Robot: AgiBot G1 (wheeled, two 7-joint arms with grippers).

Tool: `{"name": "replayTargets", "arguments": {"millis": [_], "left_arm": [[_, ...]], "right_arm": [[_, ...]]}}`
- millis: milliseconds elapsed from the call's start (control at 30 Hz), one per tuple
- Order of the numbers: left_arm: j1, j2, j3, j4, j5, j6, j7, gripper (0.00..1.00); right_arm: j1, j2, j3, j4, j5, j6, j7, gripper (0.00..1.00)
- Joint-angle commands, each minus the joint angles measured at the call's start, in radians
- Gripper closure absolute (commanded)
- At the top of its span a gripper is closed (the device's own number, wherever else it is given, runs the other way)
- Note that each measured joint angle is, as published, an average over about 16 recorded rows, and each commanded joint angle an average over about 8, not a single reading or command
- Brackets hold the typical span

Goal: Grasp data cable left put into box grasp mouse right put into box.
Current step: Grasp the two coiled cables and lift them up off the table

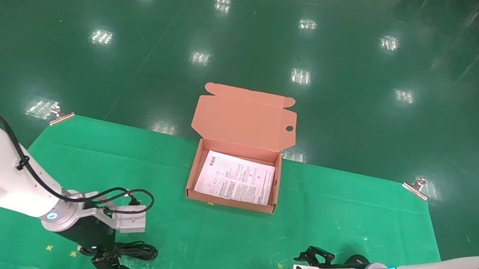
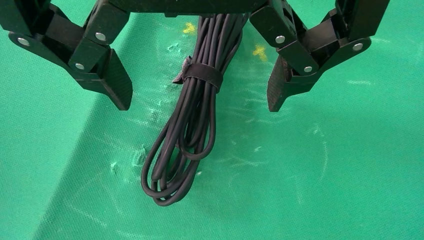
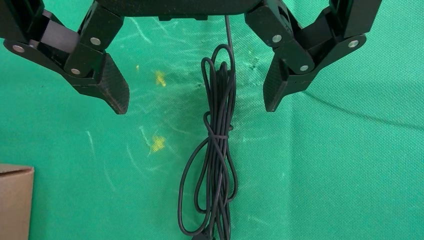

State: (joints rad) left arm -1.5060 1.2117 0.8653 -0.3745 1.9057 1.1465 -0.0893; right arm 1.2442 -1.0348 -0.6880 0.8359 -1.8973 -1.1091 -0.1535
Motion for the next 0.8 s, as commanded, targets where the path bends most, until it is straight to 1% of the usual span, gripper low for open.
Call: {"name": "replayTargets", "arguments": {"millis": [33,800], "left_arm": [[-0.001,0.002,-0.001,0.006,-0.001,-0.002,0.002,1.00],[0.002,-0.005,0.000,-0.017,0.001,0.006,-0.007,1.00]], "right_arm": [[0.000,-0.001,0.002,-0.007,0.003,0.003,0.000,1.00],[0.001,0.004,-0.002,0.015,-0.003,-0.006,0.000,1.00]]}}
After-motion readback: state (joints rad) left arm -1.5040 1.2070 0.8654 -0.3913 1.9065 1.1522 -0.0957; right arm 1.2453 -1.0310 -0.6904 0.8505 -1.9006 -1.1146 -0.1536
